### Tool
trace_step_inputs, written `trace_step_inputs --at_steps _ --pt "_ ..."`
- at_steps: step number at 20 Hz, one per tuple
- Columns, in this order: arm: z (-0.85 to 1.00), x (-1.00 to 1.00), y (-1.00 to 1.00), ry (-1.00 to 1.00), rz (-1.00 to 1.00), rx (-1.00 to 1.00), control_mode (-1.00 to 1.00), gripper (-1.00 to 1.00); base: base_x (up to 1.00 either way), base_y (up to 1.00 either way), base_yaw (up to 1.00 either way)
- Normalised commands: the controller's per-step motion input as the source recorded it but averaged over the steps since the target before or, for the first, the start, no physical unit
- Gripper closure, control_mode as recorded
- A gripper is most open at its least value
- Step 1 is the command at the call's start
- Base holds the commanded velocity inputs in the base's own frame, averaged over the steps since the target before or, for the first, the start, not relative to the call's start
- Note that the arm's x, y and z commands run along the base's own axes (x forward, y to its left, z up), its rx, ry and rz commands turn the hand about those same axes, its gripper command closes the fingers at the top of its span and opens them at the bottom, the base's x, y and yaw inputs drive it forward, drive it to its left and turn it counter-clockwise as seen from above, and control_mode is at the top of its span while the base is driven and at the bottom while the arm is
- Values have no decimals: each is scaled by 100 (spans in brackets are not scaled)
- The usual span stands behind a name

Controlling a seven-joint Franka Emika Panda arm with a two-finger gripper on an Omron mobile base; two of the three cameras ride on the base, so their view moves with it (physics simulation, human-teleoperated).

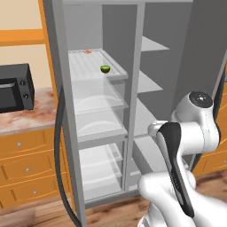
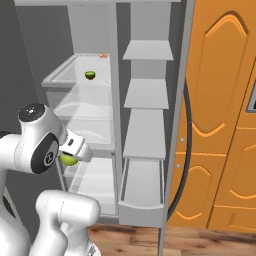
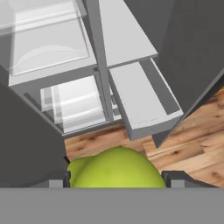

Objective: Take the pear and kiwi from the fridge shelf and place them in the freezer drawer to begin freezing them.

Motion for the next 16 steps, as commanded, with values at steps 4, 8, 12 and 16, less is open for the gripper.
trace_step_inputs --at_steps 4,8,12,16 --pt "0 12 -14 0 1 0 -100 100 0 0 0" --pt "-6 15 -27 26 0 -1 -100 100 0 0 0" --pt "-2 3 -36 35 -1 0 -100 100 0 0 0" --pt "-3 11 -41 4 -5 0 -100 100 0 0 0"
